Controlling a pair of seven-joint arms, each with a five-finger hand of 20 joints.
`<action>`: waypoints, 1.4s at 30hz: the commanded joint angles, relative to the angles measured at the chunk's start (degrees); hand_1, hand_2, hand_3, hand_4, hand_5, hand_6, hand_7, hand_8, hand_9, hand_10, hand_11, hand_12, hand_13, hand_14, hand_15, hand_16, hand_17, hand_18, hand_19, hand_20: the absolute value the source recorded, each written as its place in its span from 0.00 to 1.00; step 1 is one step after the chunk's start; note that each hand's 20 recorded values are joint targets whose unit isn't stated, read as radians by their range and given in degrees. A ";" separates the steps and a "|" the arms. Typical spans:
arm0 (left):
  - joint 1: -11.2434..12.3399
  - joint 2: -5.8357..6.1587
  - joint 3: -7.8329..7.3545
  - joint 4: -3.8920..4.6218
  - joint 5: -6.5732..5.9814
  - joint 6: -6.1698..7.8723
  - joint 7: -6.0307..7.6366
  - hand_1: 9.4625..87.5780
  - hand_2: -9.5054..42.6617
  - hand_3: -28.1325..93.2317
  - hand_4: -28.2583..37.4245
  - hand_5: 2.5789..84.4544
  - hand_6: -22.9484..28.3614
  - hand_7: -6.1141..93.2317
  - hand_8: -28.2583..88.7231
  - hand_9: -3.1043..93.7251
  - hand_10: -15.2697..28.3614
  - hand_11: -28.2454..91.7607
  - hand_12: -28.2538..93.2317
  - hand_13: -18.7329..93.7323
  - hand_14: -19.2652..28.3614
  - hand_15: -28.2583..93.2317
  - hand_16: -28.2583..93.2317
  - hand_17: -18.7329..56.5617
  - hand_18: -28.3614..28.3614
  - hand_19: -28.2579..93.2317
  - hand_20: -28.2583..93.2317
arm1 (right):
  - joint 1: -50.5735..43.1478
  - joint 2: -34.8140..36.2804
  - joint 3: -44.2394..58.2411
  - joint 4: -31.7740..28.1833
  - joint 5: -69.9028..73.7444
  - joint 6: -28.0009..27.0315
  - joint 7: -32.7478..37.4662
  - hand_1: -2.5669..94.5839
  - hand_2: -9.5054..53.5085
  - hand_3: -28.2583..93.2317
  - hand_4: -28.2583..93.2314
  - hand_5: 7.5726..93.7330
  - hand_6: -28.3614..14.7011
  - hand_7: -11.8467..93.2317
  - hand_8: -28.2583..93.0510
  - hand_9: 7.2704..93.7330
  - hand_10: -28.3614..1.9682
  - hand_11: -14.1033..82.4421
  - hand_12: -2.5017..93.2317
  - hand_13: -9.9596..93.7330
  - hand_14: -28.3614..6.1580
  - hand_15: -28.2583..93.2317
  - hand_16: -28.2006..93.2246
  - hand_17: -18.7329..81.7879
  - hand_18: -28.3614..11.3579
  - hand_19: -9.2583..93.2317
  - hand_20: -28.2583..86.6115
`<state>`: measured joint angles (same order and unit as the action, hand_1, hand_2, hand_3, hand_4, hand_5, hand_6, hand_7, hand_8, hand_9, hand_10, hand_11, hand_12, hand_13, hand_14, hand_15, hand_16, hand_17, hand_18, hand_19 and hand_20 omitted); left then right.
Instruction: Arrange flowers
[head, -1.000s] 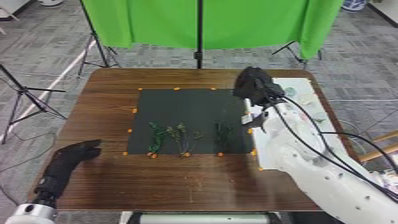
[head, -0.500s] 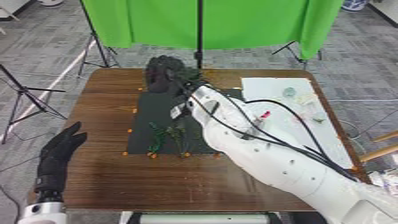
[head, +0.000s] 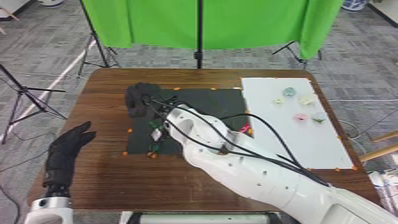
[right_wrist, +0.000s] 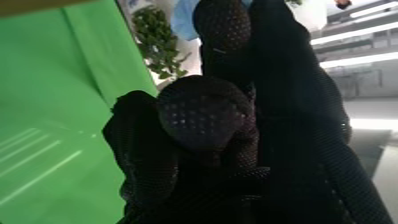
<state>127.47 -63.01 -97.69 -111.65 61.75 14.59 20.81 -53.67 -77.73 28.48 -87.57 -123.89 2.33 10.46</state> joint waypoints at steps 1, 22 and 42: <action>-1.20 0.50 0.75 1.08 0.40 -2.05 -0.59 0.15 0.54 0.82 0.00 0.52 0.55 0.23 0.17 0.52 0.71 0.44 0.32 0.50 0.76 0.38 0.22 0.41 0.68 0.28 0.39 | -2.05 -0.99 -0.81 1.42 -1.47 -0.27 0.99 0.86 0.16 0.32 0.32 0.73 0.58 0.34 0.32 0.86 0.60 0.38 0.37 0.94 0.85 0.72 0.55 0.80 0.46 1.00 0.76; -1.18 0.07 -0.99 2.10 4.52 -8.13 1.18 0.32 0.00 0.79 0.14 0.42 0.52 0.24 0.16 0.46 0.66 0.45 0.33 0.47 0.75 0.37 0.24 0.36 0.70 0.26 0.38 | -2.94 -0.66 -1.50 1.67 -0.64 -3.08 2.41 0.82 0.21 0.29 0.33 0.69 0.57 0.27 0.32 0.85 0.50 0.36 0.25 0.95 0.82 0.70 0.55 0.80 0.45 1.00 0.75; 0.36 -0.79 -2.32 1.48 6.31 -9.54 0.91 0.32 0.00 0.73 0.03 0.42 0.51 0.23 0.16 0.45 0.65 0.44 0.33 0.47 0.74 0.36 0.24 0.35 0.71 0.25 0.38 | -2.64 0.91 -1.78 1.63 -6.31 -5.67 0.62 0.77 0.11 0.33 0.30 0.66 0.61 0.25 0.27 0.89 0.49 0.33 0.22 0.99 0.81 0.66 0.55 0.83 0.42 1.00 0.72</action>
<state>126.18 -62.98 -99.38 -110.02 66.89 5.82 21.95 -56.68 -77.75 27.03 -85.71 -127.13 -2.80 12.06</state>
